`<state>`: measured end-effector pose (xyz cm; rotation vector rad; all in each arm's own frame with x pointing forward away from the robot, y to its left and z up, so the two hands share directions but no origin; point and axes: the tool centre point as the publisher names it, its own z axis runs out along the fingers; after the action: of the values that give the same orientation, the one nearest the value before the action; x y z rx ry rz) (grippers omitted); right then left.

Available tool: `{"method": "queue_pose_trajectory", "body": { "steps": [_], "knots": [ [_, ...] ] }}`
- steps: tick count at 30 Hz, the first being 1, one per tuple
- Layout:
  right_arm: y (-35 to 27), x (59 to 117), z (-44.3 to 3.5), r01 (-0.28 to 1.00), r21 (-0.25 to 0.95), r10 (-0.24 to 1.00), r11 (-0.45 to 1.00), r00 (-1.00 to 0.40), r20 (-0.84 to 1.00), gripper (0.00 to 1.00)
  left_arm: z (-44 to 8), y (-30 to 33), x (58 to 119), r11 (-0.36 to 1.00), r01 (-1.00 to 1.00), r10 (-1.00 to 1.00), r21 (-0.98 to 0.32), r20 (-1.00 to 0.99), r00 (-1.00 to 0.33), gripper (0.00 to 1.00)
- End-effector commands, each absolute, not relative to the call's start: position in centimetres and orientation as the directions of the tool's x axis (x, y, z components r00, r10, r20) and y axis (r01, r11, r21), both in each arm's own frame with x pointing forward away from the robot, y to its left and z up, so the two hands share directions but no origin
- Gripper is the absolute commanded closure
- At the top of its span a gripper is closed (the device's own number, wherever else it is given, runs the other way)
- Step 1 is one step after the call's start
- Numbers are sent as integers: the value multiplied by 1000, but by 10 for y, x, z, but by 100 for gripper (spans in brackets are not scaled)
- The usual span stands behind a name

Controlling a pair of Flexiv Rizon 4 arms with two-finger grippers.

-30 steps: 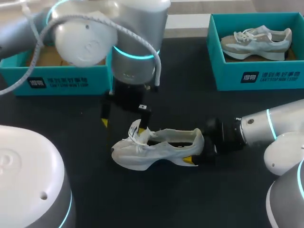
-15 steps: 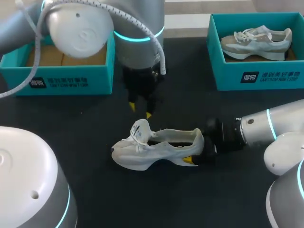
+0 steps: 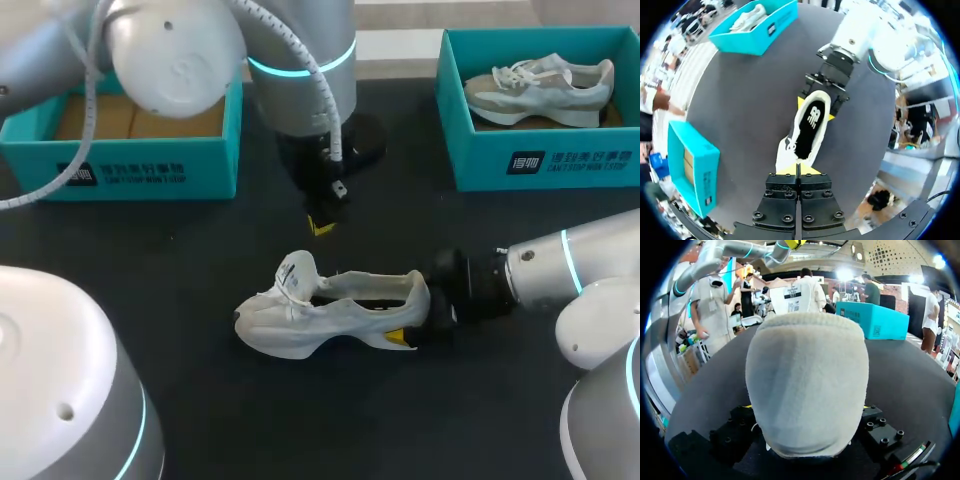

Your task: Take the shoe out of the shoebox, open the shoe tongue, remove and reinsert the insole, then place the shoe into the shoebox

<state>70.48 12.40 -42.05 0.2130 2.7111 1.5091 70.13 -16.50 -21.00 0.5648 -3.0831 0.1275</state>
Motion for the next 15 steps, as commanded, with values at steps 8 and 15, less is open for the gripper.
{"method": "queue_pose_trajectory", "body": {
  "steps": [8,15],
  "knots": [
    [130,705,-427,106,846,138,522,-990,39,100,-244,-184,692,864,383,406,-326,2,-914,100],
    [130,705,-427,106,846,138,522,-990,39,100,-283,-206,682,842,442,470,-309,17,-883,100]
  ]
}}
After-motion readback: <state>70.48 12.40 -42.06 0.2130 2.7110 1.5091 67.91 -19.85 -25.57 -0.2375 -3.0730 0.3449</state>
